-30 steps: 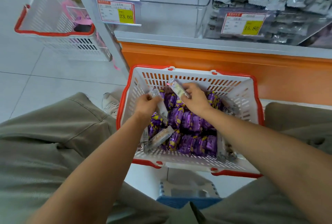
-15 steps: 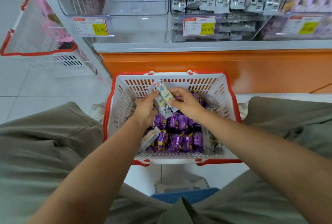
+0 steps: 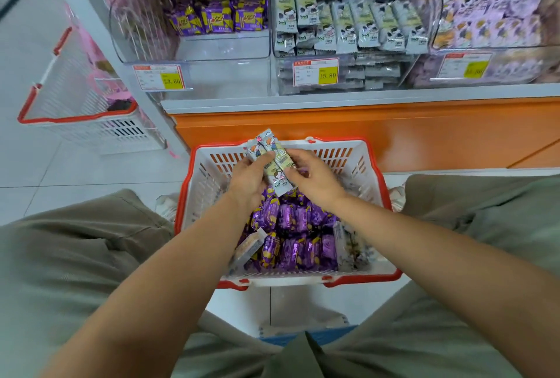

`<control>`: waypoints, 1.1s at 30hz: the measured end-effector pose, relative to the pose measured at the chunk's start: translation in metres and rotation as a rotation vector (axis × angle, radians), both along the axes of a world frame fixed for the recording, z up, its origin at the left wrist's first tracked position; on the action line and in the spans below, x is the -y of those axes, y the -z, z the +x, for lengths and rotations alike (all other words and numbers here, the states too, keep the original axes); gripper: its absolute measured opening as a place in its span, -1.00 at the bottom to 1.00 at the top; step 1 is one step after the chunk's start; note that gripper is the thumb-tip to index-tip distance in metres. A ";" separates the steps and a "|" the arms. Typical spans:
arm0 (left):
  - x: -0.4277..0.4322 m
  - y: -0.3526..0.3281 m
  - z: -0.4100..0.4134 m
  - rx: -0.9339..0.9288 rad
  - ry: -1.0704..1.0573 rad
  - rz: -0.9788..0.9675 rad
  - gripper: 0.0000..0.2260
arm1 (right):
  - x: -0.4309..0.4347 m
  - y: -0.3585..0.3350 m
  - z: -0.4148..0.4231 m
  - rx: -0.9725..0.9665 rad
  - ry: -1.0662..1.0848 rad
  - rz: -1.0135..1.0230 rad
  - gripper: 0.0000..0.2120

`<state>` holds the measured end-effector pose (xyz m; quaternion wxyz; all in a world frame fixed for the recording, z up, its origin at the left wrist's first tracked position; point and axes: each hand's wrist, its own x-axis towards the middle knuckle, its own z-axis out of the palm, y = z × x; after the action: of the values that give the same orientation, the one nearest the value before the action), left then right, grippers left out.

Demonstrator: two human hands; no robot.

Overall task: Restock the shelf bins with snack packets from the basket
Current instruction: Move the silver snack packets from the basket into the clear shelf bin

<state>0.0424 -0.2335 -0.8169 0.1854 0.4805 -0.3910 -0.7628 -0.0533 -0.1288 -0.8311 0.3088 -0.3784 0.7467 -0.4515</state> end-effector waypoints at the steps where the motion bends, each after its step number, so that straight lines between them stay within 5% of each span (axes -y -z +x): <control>1: 0.000 -0.006 -0.003 0.013 0.008 -0.037 -0.83 | -0.001 -0.007 0.000 -0.014 0.006 -0.017 -0.55; 7: -0.007 -0.050 -0.024 -0.010 -0.001 -0.197 -0.76 | -0.008 -0.048 0.000 -0.194 0.047 -0.141 -0.14; 11: -0.018 -0.085 -0.036 -0.035 0.056 -0.314 -0.88 | -0.012 -0.072 -0.006 -0.363 0.142 -0.210 -0.25; 20: -0.027 -0.160 -0.068 -0.083 0.228 -0.636 -0.80 | -0.015 -0.136 -0.042 -0.489 0.345 -0.287 -0.40; 26: 0.004 -0.184 -0.072 0.331 0.288 -1.461 -0.62 | 0.004 -0.174 -0.086 -0.521 0.459 -0.196 -0.41; 33: 0.049 -0.172 -0.089 0.550 0.539 -1.612 -0.52 | 0.042 -0.188 -0.120 -0.600 0.484 -0.044 -0.47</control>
<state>-0.0465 -0.2824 -0.6450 0.1809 0.2620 -0.9388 -0.1317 -0.1729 -0.1704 -0.6433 -0.0470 -0.3130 0.8617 -0.3966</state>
